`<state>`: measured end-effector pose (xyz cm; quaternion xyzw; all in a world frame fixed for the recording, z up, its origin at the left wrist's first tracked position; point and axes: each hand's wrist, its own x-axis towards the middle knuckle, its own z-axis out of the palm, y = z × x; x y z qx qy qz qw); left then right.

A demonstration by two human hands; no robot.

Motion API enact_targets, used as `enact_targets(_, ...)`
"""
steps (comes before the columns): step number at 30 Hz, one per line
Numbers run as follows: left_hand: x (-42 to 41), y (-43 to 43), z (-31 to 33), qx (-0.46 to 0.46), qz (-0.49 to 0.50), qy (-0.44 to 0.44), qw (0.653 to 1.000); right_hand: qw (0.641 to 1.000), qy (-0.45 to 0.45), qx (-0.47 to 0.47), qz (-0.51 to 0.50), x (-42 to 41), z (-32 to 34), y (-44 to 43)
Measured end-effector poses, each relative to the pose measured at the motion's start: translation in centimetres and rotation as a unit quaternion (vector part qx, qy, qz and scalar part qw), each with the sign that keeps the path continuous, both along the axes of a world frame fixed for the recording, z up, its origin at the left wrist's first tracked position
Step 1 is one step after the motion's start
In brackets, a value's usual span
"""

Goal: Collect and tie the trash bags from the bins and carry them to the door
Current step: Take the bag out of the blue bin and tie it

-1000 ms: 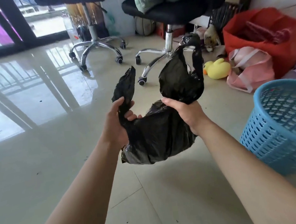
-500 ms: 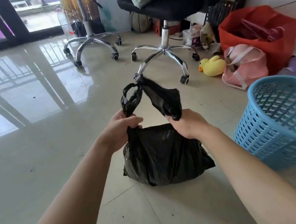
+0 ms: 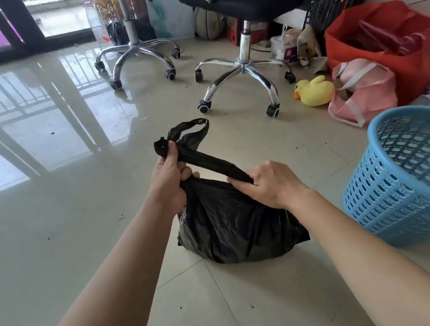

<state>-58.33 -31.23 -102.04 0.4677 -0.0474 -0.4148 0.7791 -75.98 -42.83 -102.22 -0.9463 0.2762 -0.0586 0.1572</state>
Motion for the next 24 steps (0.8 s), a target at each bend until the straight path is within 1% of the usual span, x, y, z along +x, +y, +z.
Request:
enact_targets(2,0.2,0.1,-0.6,-0.001,0.013,0.01,1.0,0.999,-0.03,-0.005,0.023,-0.3,-0.2,-0.1)
enact_targets(4,0.6,0.2,-0.9,0.0,-0.01,0.013,1.0,0.997,-0.062,0.032,0.023,-0.6,-0.6,-0.3)
enact_targets(6,1.2,0.7,-0.8,-0.005,-0.08,0.008,0.997,0.994,-0.082,0.075,0.018,-0.8,-0.8,-0.5)
enact_targets(8,1.4,1.2,-0.6,-0.012,-0.167,-0.026,0.986,0.992,-0.08,0.091,0.029,-0.7,-0.6,-0.7)
enact_targets(10,1.1,1.7,-0.7,-0.007,-0.235,-0.075,0.969,0.99,-0.064,0.119,0.04,-0.3,-0.2,-0.6)
enact_targets(12,0.5,2.1,-0.5,0.009,-0.272,-0.116,0.955,0.989,-0.024,0.134,0.058,0.2,0.2,-0.2)
enact_targets(14,0.1,2.1,-0.1,0.032,-0.273,-0.131,0.953,0.989,0.043,0.12,0.079,0.6,0.3,0.2)
enact_targets(16,-0.1,2.1,0.3,0.065,-0.254,-0.123,0.957,0.983,0.092,0.142,0.077,1.0,0.1,0.5)
enact_targets(18,-0.3,2.1,0.5,0.076,-0.254,-0.112,0.958,0.971,0.101,0.206,0.059,1.1,-0.2,0.2)
enact_targets(20,-0.5,2.2,0.5,0.069,-0.262,-0.109,0.956,0.957,0.079,0.278,0.032,0.7,-0.6,-0.5)
enact_targets(22,-0.6,2.2,0.7,0.062,-0.274,-0.117,0.952,0.933,0.04,0.358,-0.007,0.0,-0.3,-1.1)
enact_targets(24,-0.6,2.2,0.9,0.06,-0.295,-0.124,0.946,0.892,-0.043,0.45,-0.023,-0.3,0.2,-1.4)
